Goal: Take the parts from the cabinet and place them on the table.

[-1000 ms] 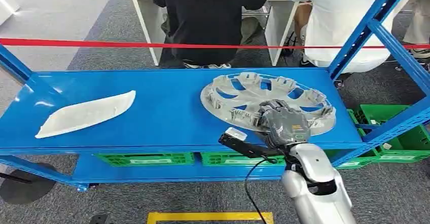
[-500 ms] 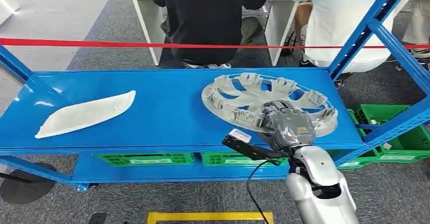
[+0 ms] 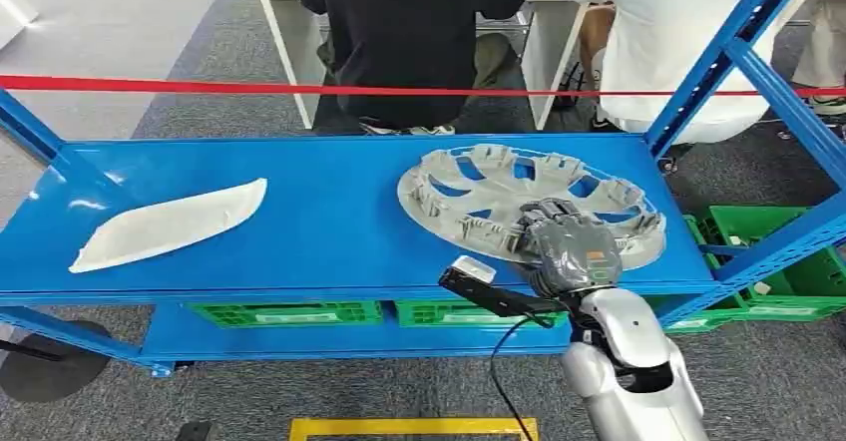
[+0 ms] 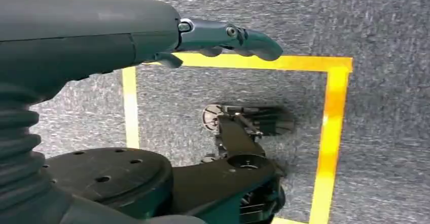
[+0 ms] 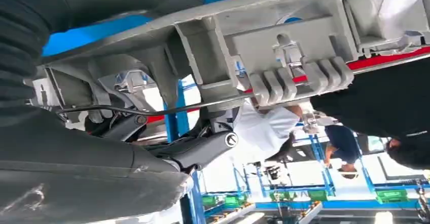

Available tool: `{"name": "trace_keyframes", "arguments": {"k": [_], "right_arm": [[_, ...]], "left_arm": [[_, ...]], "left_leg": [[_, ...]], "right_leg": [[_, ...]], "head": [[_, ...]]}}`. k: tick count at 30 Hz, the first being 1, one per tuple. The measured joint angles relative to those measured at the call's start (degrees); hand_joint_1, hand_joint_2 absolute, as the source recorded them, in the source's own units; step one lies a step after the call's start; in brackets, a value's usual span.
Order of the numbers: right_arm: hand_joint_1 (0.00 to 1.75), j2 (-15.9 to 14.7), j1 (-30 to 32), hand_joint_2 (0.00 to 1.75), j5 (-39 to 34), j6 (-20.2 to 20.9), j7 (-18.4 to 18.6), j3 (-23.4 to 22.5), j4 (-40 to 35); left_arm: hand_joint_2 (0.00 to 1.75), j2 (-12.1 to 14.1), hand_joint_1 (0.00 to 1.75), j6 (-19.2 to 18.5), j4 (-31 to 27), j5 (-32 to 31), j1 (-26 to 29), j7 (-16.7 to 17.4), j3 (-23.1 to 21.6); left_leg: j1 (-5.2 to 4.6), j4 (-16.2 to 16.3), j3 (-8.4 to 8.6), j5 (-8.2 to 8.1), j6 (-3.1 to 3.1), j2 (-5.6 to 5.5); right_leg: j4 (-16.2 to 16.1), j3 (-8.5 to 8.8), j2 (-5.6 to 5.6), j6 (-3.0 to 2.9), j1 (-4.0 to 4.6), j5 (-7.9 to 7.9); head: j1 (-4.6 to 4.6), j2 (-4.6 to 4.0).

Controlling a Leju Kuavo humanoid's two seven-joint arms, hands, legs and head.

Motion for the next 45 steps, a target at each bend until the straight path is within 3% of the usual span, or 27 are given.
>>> {"name": "trace_keyframes", "arguments": {"k": [6,13,21,31,37,45], "right_arm": [[1.75,-0.26,0.03,1.75,-0.2,-0.39,0.04,0.26,-0.09],[1.75,-0.63,0.25,1.75,-0.63,-0.68,0.72,0.22,-0.46],[1.75,-0.98,-1.17,1.75,-4.31,-0.02,0.04,0.11,-0.5],[1.75,-2.89,-3.99,1.75,-11.04,2.21,-2.03,-0.28,-1.9],[1.75,-5.99,-9.1,1.75,-16.81,4.83,-2.91,-0.28,-1.88],[1.75,-9.68,-16.02,1.75,-17.7,5.81,-1.57,-0.24,-1.88]], "left_arm": [[1.75,0.0,0.0,0.85,-0.02,-0.09,0.0,-0.28,-0.04],[1.75,0.0,0.0,-1.0,-0.02,1.75,0.07,-5.44,-0.02],[1.75,-0.04,0.0,-2.67,-0.02,3.78,0.1,-3.87,0.59],[1.75,-0.04,0.0,-2.51,-0.02,4.57,-0.15,-5.18,1.77],[1.75,0.28,0.0,-4.85,0.0,3.32,-0.14,-5.55,1.68],[1.75,0.46,0.0,-5.18,0.0,3.8,-0.14,-4.35,1.66]], "left_leg": [[0.0,0.0,0.0,0.0,0.0,0.0],[0.0,0.0,0.0,-0.01,0.0,0.0],[0.0,0.0,0.0,-0.01,0.01,0.0],[0.0,0.0,0.0,0.0,0.01,0.0],[0.0,0.0,-0.02,0.0,0.02,0.01],[-0.01,0.01,-0.03,0.05,0.03,0.01]], "right_leg": [[0.0,-0.02,0.0,0.0,0.0,0.0],[0.0,-0.01,0.0,0.01,0.0,-0.01],[0.0,-0.01,0.0,0.02,0.0,-0.01],[0.0,0.0,0.0,0.03,0.0,0.0],[0.01,-0.01,0.02,0.05,-0.01,0.01],[0.01,-0.01,0.02,0.04,-0.01,0.03]], "head": [[-0.02,0.0],[-0.02,0.0],[0.0,0.0],[0.02,0.0],[0.0,0.0],[0.0,0.0]]}}
